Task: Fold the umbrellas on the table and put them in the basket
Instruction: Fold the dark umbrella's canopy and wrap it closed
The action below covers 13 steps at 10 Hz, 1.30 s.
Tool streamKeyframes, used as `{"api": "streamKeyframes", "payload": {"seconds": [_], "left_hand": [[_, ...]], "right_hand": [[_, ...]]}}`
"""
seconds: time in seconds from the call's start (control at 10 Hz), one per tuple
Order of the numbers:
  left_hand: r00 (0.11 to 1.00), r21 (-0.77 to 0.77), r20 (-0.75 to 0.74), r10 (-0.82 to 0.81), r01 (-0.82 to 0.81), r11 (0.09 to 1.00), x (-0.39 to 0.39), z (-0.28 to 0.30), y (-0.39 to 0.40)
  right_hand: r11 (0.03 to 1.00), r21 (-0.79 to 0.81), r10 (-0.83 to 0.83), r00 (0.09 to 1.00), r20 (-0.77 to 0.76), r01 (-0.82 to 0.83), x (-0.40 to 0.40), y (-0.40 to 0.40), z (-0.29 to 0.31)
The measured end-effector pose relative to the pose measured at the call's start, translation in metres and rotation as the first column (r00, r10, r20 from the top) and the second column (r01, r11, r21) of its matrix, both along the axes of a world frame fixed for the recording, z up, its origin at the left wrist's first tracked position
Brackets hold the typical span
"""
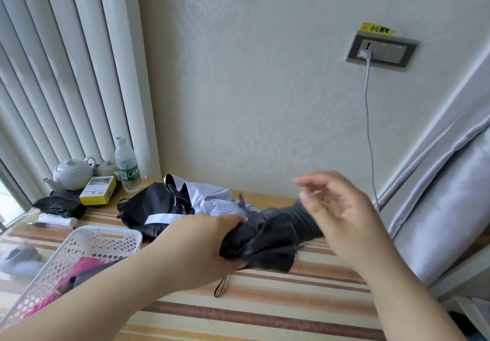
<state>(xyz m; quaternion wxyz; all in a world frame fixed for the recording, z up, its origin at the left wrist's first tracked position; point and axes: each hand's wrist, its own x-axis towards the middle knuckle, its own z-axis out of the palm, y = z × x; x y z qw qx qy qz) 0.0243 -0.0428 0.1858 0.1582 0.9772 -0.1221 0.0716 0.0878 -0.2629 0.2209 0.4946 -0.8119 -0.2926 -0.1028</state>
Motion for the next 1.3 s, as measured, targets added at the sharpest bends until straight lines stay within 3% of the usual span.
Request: {"api": "streamKeyframes", "payload": {"seconds": [0.1, 0.2, 0.3, 0.4, 0.5, 0.6, 0.7, 0.8, 0.9, 1.0, 1.1, 1.2, 1.3], "left_hand": [[0.995, -0.236, -0.101, 0.001, -0.025, 0.971, 0.007, 0.007, 0.006], [0.988, -0.225, -0.153, -0.003, -0.032, 0.974, 0.012, 0.014, 0.010], [0.990, -0.004, -0.136, 0.034, -0.035, 0.999, 0.011, 0.021, 0.004], [0.999, 0.244, -0.009, 0.048, -0.044, 0.969, 0.007, 0.021, -0.003], [0.998, 0.301, 0.050, 0.039, -0.052, 0.952, 0.002, 0.016, -0.001], [0.998, 0.255, 0.007, 0.054, -0.055, 0.965, -0.002, 0.018, 0.001], [0.998, 0.212, -0.053, 0.033, -0.021, 0.977, -0.002, 0.021, 0.001], [0.992, 0.150, -0.123, -0.016, 0.034, 0.988, 0.001, 0.026, 0.006], [0.987, 0.136, -0.136, -0.086, 0.105, 0.985, 0.003, 0.028, 0.011], [0.986, 0.211, -0.124, -0.111, 0.136, 0.968, 0.003, 0.028, 0.014], [0.980, 0.195, -0.122, -0.155, 0.177, 0.965, 0.004, 0.030, 0.016], [0.984, 0.327, -0.070, -0.163, 0.177, 0.928, 0.001, 0.036, 0.015], [0.980, 0.349, 0.014, -0.198, 0.181, 0.920, -0.001, 0.035, 0.019]], "right_hand": [[0.957, 0.144, -0.263, 0.963, 0.060, 0.252, 0.001, -0.010, -0.008], [0.986, 0.026, -0.168, 0.957, 0.237, 0.166, -0.003, -0.006, -0.005], [0.963, -0.261, 0.141, 0.949, 0.282, -0.065, -0.007, 0.013, 0.001], [0.859, -0.461, 0.340, 0.921, 0.188, -0.223, -0.004, 0.024, -0.001], [0.826, -0.466, 0.329, 0.942, -0.061, -0.318, -0.002, 0.023, 0.006], [0.808, -0.506, 0.240, 0.953, -0.184, -0.301, -0.002, 0.023, 0.019], [0.725, -0.597, 0.219, 0.937, -0.271, -0.342, 0.001, 0.031, 0.024], [0.692, -0.596, 0.154, 0.890, -0.429, -0.407, 0.014, 0.034, 0.025], [0.778, -0.299, 0.158, 0.632, -0.759, -0.553, 0.033, 0.028, 0.036], [0.770, 0.010, 0.276, 0.320, -0.906, -0.638, 0.048, 0.020, 0.044], [0.759, 0.096, 0.336, 0.262, -0.905, -0.644, 0.053, 0.019, 0.039], [0.753, -0.155, 0.350, 0.589, -0.729, -0.639, 0.044, 0.022, 0.036], [0.796, -0.389, 0.296, 0.858, -0.419, -0.464, 0.032, 0.026, 0.036]]}}
